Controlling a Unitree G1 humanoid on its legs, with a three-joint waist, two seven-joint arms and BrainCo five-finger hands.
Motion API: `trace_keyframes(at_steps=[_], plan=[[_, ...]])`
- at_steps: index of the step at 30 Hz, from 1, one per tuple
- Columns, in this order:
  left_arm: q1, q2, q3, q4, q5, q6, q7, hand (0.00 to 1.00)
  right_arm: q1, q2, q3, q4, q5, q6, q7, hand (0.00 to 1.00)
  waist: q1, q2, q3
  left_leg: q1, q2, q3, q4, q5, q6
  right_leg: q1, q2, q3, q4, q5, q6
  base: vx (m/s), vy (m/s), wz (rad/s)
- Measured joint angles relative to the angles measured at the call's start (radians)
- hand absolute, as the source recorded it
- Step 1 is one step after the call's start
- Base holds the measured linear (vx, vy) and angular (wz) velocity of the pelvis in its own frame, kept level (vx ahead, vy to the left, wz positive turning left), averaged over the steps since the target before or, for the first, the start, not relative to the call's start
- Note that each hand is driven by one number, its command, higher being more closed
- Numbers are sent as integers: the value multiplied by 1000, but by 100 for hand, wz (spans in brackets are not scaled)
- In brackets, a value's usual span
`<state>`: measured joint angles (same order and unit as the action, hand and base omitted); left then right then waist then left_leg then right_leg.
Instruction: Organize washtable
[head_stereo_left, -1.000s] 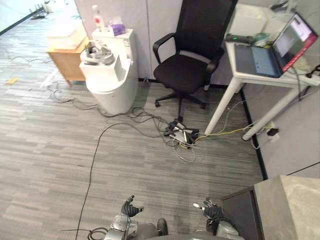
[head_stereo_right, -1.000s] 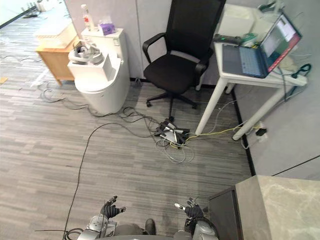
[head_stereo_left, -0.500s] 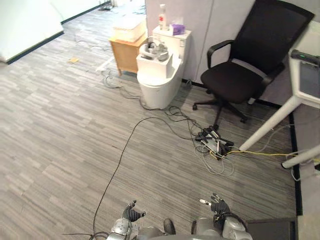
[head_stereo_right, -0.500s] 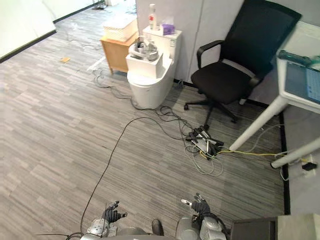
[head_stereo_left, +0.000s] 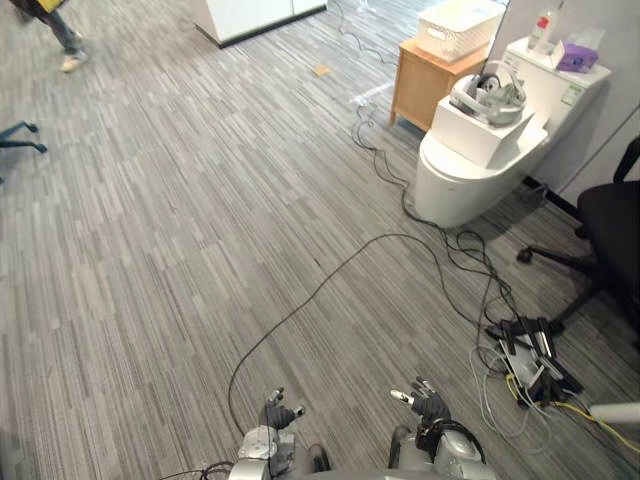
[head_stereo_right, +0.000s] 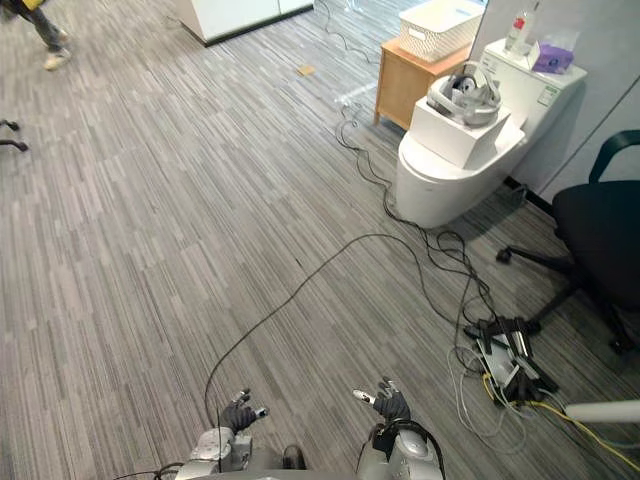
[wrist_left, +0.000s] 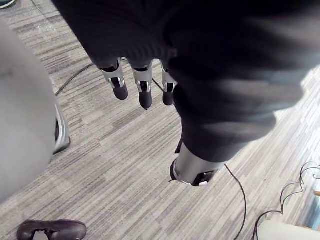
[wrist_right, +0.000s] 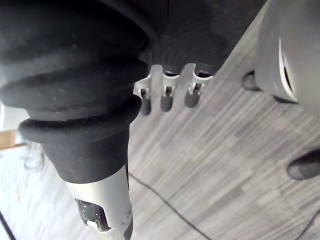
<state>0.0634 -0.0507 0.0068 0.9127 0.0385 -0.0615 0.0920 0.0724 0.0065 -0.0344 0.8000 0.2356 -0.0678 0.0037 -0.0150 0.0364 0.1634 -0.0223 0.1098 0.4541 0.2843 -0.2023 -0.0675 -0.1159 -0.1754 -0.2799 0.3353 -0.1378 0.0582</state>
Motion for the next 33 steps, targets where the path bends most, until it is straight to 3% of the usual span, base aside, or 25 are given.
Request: trace_keyframes(at_steps=[4, 9, 19, 21, 22, 23, 24, 25, 27, 29, 31, 33], plan=[[-9, 30, -5, 6, 1, 4, -2, 0, -2, -4, 4, 41, 0, -2, 0, 0, -2, -24, 0, -4, -19, 10, -66, 23, 32, 51, 0, -67, -110, 6, 17, 57, -10, 39], [-11, 61, -13, 33, 2, 8, -3, 0, -11, -10, 4, 87, -1, -2, 0, 0, -10, -40, -9, 45, -41, -34, -133, 57, 12, 143, 6, -123, -198, 36, 23, 52, 19, 36], [-10, 91, 0, 63, -3, 7, -3, 0, -31, -15, 2, 165, -12, 1, 1, 0, -16, -76, -29, 70, -57, -102, -178, 65, 27, 190, 12, -133, -219, 65, 35, 29, 59, 19], [-10, 86, 5, 64, -19, 7, -3, 0, -44, -22, 1, 167, -22, 5, 2, 0, -18, -60, -20, 57, -57, -125, -161, 50, 52, 149, -4, -132, -98, 64, 36, 12, 149, 36], [-10, 86, 4, 65, -32, 7, -3, 0, -48, -28, 0, 164, -36, 6, 2, 0, -21, -55, -17, 58, -60, -144, -159, 49, 54, 96, -26, -127, 33, 64, 36, 42, 164, 59], [-11, 86, 4, 63, -35, 7, -3, 0, -46, -34, -6, 157, -43, 6, 3, 0, -24, -54, -11, 74, -64, -178, -159, 35, 79, 24, -60, -104, 199, 57, 28, 85, 103, 62], [-10, 86, 3, 61, -37, 7, -3, 0, -44, -40, -9, 155, -47, 5, 3, 0, -26, -45, -3, 80, -62, -197, -160, 16, 104, -10, -61, -70, 272, 27, 23, 113, 45, 73], [-17, 102, 10, 66, -45, 8, 0, 0, -48, -34, -7, 154, -50, 2, 3, 0, -23, -67, 8, 92, -71, -227, -156, 6, 115, -49, -37, -6, 333, -78, 21, 92, -10, 58], [-16, 105, 29, 78, -49, 9, 0, 0, -48, -41, -5, 145, -50, 1, 15, 0, -24, -59, 13, 101, -68, -266, -161, 2, 116, -106, 10, 15, 313, -135, 9, 102, -10, 70], [-19, 104, 31, 79, -62, 9, 0, 0, -50, -59, -2, 133, -50, -3, 21, 0, -25, -43, 24, 117, -63, -299, -169, -6, 113, -166, 40, 7, 250, -136, 5, 186, -3, 60], [-10, 101, 35, 80, -67, 9, -1, 0, -48, -84, -5, 127, -52, -3, 20, 0, -30, -23, 45, 161, -49, -349, -180, -28, 92, -208, 62, 10, 122, -84, -2, 252, -42, 68], [5, 105, 49, 81, -67, 8, -3, 0, -22, -85, -10, 129, -54, -2, 19, 0, -35, -34, 44, 182, -50, -384, -180, -49, 59, -205, 66, 38, 40, -29, -3, 298, -121, 83]])
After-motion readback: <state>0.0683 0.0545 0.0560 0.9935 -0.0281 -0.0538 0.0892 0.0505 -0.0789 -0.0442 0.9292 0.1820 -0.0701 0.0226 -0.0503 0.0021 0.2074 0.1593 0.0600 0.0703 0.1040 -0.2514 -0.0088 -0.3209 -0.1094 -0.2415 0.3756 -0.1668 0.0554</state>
